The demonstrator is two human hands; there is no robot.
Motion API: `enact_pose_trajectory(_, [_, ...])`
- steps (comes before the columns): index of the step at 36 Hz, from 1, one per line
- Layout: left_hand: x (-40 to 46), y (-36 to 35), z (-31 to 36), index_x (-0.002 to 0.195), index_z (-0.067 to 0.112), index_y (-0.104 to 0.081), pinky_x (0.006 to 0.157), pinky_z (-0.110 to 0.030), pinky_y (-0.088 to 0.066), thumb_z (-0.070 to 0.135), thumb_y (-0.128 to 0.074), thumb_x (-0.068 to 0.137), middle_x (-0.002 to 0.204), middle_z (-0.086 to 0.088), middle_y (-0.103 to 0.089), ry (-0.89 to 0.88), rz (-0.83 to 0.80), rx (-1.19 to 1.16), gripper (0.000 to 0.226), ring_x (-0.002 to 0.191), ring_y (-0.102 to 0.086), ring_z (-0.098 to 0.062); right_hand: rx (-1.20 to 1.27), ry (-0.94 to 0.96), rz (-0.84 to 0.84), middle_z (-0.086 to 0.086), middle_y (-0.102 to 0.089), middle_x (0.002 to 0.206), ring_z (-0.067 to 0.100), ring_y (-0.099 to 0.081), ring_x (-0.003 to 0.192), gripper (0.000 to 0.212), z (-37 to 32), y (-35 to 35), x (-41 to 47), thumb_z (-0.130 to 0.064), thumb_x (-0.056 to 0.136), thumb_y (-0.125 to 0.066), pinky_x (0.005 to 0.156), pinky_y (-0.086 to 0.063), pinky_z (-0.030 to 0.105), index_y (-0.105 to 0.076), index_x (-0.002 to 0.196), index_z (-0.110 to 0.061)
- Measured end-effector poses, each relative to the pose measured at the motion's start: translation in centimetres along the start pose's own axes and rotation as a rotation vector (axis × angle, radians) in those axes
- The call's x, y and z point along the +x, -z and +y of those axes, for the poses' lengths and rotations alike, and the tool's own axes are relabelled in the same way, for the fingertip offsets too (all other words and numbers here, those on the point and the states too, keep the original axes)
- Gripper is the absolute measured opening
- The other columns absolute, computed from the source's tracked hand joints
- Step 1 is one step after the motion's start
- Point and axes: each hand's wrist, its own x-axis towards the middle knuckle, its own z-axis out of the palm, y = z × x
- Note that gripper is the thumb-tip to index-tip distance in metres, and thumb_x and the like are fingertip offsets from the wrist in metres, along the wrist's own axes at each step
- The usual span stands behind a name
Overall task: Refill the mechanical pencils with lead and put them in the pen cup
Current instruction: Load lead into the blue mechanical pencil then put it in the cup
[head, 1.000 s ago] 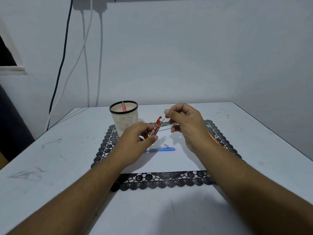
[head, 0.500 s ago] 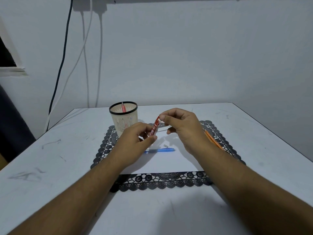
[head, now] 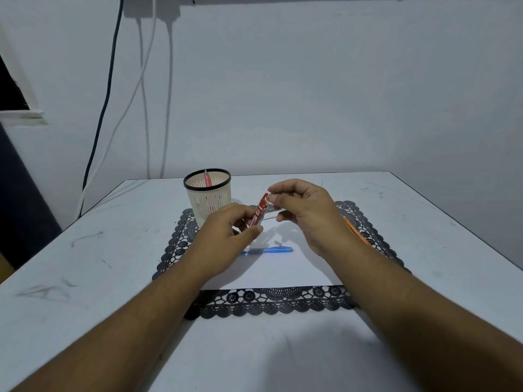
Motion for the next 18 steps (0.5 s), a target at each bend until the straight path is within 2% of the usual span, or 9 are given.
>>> enact_pose_trajectory(5, [0.04, -0.01, -0.01, 0.103, 0.031, -0.073, 0.075, -0.030, -0.054, 0.021, -0.073, 0.094, 0.094, 0.013, -0.065, 0.010, 0.005, 0.010, 0.013, 0.087, -0.063, -0.007, -0.009, -0.050, -0.003, 0.002, -0.075, 0.084, 0.012, -0.067, 0.077, 0.011, -0.21, -0.05, -0.11, -0.004, 0.088, -0.076, 0.062, -0.051, 0.030, -0.077, 0.088, -0.015])
enact_pose_trajectory(13, [-0.11, 0.11, 0.20, 0.103, 0.034, -0.072, 0.076, -0.040, -0.057, 0.016, -0.074, 0.091, 0.092, 0.017, -0.068, 0.017, -0.008, -0.001, 0.021, 0.085, -0.064, -0.008, -0.031, -0.047, -0.015, 0.012, -0.077, 0.095, 0.019, -0.065, 0.075, 0.005, -0.57, -0.14, -0.38, -0.011, 0.094, -0.072, 0.056, -0.051, 0.032, -0.070, 0.090, -0.014])
enact_pose_trajectory(18, [-0.30, 0.16, 0.55, 0.105, 0.038, -0.071, 0.074, -0.036, -0.056, 0.016, -0.073, 0.092, 0.092, 0.021, -0.069, -0.006, -0.012, 0.043, 0.025, 0.085, -0.064, -0.006, -0.046, -0.010, -0.009, 0.011, -0.077, 0.092, 0.022, -0.064, 0.071, 0.007, -0.78, -0.28, -0.55, -0.014, 0.097, -0.070, 0.053, -0.050, 0.031, -0.068, 0.090, -0.013])
